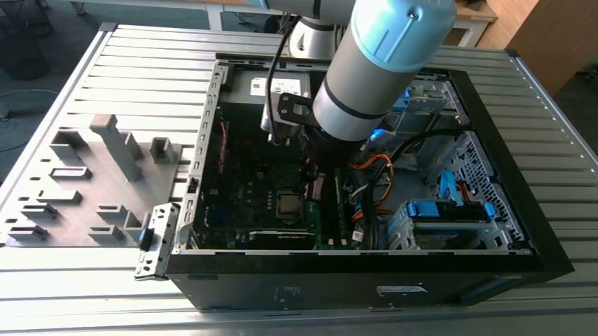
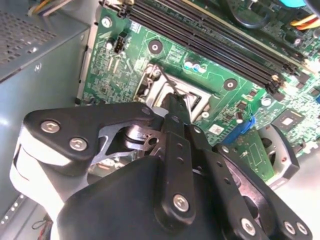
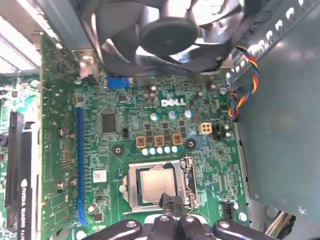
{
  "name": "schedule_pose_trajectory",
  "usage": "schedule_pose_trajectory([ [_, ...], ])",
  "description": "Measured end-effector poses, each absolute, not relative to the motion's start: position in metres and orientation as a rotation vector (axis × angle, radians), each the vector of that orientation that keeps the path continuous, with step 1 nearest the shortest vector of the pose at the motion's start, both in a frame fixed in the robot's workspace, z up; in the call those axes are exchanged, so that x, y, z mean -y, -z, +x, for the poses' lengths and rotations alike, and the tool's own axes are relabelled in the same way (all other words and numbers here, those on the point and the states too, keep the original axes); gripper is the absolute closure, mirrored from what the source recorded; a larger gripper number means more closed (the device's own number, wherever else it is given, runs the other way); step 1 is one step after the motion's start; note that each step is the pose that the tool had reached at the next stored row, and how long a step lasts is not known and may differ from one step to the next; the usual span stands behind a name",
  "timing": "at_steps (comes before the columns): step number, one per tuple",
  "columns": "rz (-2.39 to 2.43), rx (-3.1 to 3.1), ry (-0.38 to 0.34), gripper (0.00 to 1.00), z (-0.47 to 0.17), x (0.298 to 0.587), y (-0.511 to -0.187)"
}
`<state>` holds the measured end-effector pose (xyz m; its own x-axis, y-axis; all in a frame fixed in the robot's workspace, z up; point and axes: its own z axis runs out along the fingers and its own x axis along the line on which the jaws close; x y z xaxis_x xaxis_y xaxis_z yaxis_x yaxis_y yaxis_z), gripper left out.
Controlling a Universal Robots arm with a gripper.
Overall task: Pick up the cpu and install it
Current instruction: 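Install the first cpu locking lever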
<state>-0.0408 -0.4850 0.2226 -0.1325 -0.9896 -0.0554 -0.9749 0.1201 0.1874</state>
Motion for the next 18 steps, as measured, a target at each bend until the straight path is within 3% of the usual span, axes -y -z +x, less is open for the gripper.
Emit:
schedule_pose_trajectory([
  [18, 1.953, 2.345, 0.278, 0.89, -0.0406, 0.482, -0.2253],
])
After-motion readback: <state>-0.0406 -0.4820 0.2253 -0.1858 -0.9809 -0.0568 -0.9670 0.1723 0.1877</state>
